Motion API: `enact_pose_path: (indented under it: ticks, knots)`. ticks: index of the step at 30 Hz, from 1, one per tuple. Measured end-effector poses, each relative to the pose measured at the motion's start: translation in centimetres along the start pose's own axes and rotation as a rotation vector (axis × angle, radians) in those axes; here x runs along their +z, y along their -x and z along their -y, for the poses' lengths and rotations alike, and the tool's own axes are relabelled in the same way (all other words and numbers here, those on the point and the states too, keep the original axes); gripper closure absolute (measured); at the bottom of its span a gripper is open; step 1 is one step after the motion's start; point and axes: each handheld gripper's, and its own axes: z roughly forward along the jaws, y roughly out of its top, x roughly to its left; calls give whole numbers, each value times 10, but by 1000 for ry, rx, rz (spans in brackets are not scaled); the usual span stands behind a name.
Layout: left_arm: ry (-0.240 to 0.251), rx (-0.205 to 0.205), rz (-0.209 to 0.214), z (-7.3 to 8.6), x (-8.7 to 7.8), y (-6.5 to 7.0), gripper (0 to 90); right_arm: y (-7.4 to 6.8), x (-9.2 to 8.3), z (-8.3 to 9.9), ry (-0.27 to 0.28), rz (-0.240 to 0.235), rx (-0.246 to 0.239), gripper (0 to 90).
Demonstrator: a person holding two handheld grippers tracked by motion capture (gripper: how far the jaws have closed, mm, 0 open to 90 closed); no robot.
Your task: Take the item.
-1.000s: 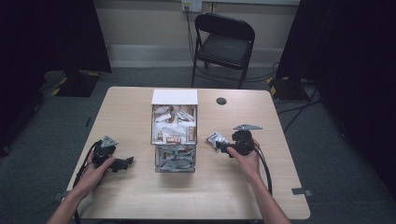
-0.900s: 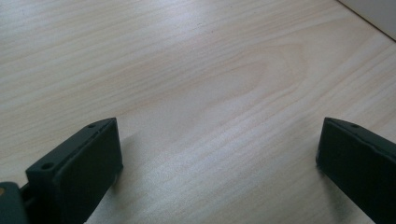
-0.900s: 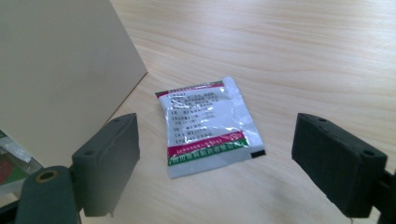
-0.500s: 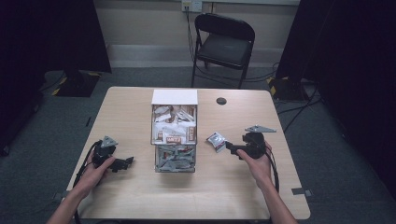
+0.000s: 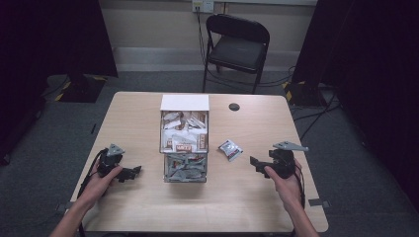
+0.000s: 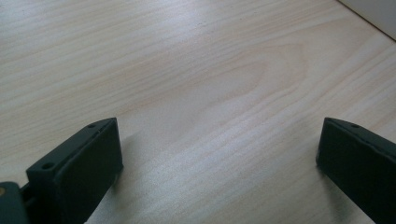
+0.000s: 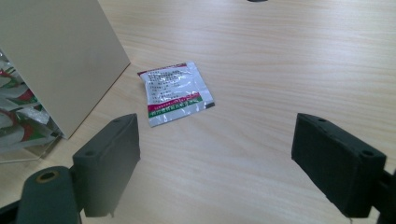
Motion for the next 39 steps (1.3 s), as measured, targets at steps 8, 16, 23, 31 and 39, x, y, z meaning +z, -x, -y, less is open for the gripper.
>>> enact_pose_path:
  ticks: [8,16,23,31,39]
  knots:
    - [2,-1,-2,0,0,0,0,7,-18,13,-5,24,22,145]
    - [2,-1,-2,0,0,0,0,18,-31,29,-29,47,30,145]
    - [2,-1,-2,0,0,0,0,31,-36,45,-66,99,53,147]
    - [1,0,-2,0,0,0,0,46,-38,59,-112,168,71,148]
    - [2,-1,-2,0,0,0,0,59,-35,71,-195,229,94,146]
